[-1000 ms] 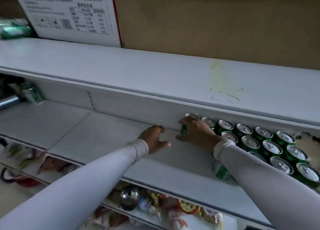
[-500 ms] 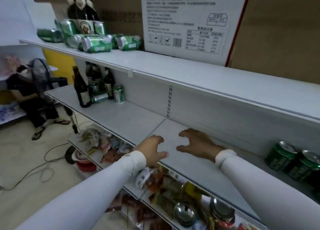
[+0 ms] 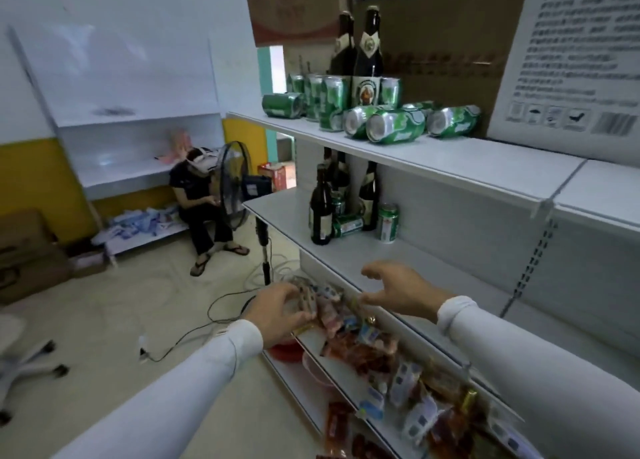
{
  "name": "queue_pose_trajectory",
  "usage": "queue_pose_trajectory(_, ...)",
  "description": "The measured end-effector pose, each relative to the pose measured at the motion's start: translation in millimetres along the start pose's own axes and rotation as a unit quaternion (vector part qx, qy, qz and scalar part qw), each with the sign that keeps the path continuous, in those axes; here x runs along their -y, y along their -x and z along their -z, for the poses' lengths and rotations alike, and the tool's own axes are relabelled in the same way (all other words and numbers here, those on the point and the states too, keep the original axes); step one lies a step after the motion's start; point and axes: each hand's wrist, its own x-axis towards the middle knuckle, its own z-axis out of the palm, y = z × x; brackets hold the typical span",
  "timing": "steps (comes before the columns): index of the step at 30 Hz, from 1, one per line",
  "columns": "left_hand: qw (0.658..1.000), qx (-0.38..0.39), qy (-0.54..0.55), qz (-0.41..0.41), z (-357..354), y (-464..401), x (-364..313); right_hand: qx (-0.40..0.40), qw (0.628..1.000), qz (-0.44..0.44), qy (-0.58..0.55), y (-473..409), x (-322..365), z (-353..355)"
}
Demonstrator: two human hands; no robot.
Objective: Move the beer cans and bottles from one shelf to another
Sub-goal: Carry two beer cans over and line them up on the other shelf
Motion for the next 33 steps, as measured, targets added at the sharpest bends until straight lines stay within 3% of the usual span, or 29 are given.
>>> queue_pose_trajectory(10, 0.999, 0.008, -0.053, 0.005, 43, -149, 86, -0.007, 0.994, -0.051, -0.099, -174, -25, -20)
queue_pose_trajectory(16, 0.993, 0.042, -0.093, -0.052, 59, -265, 97, -0.015, 0.985, -0.096, -0.142, -249, -53, -20)
queue_pose_trajectory(26, 0.975, 0.133, -0.081, -0.157, 53, -403, 120, -0.036, 0.961, -0.231, -0.145, -283, -72, -42)
queue_pose_trajectory(33, 0.95, 0.174, -0.05, -0.253, 66, -472, 127, -0.098, 0.916, -0.354, -0.162, -288, -41, -51)
